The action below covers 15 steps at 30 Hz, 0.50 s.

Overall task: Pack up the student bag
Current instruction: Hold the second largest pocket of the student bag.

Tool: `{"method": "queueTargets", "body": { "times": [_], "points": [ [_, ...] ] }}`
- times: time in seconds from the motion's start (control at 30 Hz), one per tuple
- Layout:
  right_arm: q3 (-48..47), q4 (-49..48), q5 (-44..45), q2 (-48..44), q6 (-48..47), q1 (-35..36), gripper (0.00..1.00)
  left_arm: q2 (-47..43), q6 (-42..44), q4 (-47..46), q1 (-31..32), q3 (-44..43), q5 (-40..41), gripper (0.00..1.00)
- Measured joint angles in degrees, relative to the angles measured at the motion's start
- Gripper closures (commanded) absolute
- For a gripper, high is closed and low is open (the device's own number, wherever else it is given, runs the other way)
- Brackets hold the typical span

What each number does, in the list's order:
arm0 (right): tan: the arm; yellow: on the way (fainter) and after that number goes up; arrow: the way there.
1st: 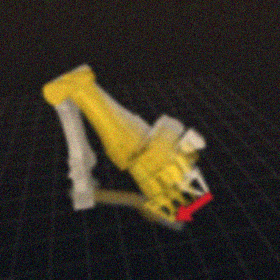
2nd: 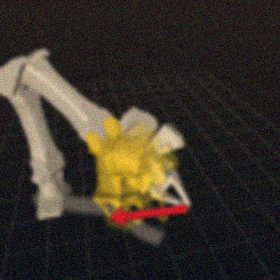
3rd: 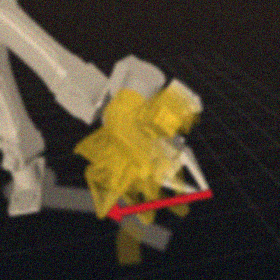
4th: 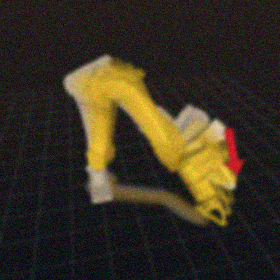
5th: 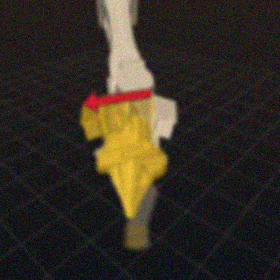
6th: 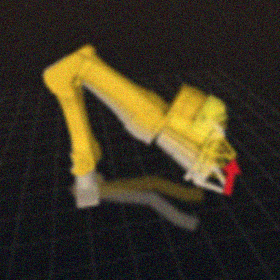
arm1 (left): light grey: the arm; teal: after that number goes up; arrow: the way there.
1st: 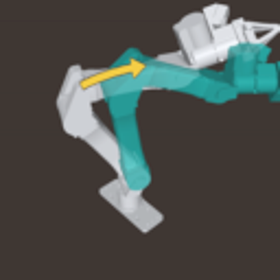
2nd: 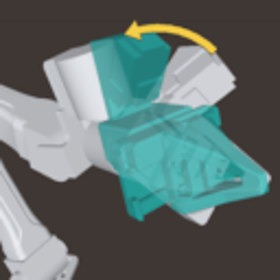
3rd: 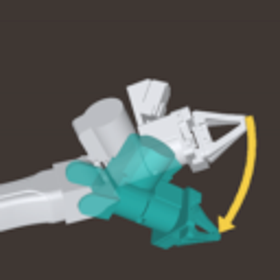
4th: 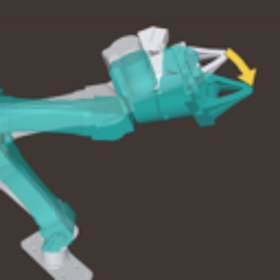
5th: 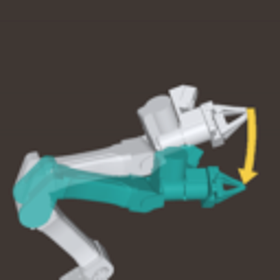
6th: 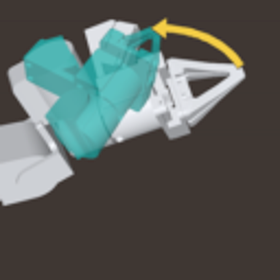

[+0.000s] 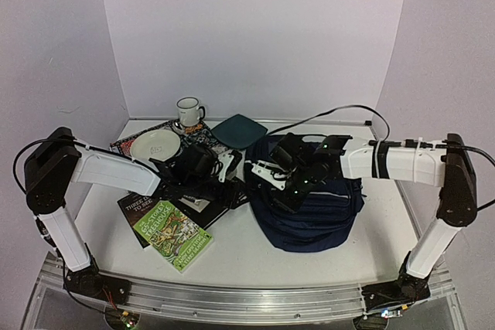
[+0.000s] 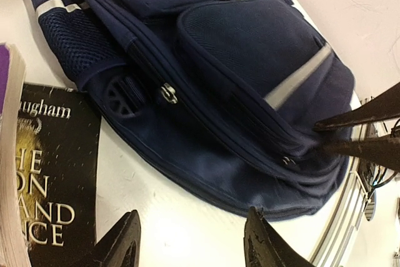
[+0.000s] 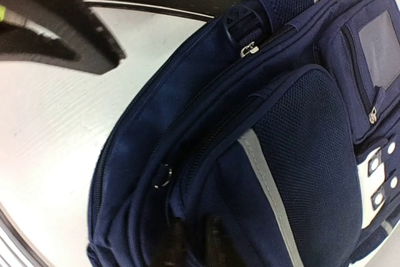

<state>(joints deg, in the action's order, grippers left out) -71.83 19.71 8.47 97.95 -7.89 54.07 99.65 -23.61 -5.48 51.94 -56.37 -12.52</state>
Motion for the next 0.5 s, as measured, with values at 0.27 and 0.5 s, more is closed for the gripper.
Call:
{"method": "queueTargets", "body": {
  "times": [0.27, 0.5],
  "points": [
    [3.7, -2.0, 3.4, -7.6, -2.1, -0.4, 1.00, 1.3, 5.2, 0.0, 0.0, -4.0, -1.4, 0.49],
    [5.8, -2.9, 4.5, -12.3, -2.7, -0.7, 1.00, 5.8, 10.4, -0.4, -0.1, -8.5, -1.4, 0.54]
  ]
}}
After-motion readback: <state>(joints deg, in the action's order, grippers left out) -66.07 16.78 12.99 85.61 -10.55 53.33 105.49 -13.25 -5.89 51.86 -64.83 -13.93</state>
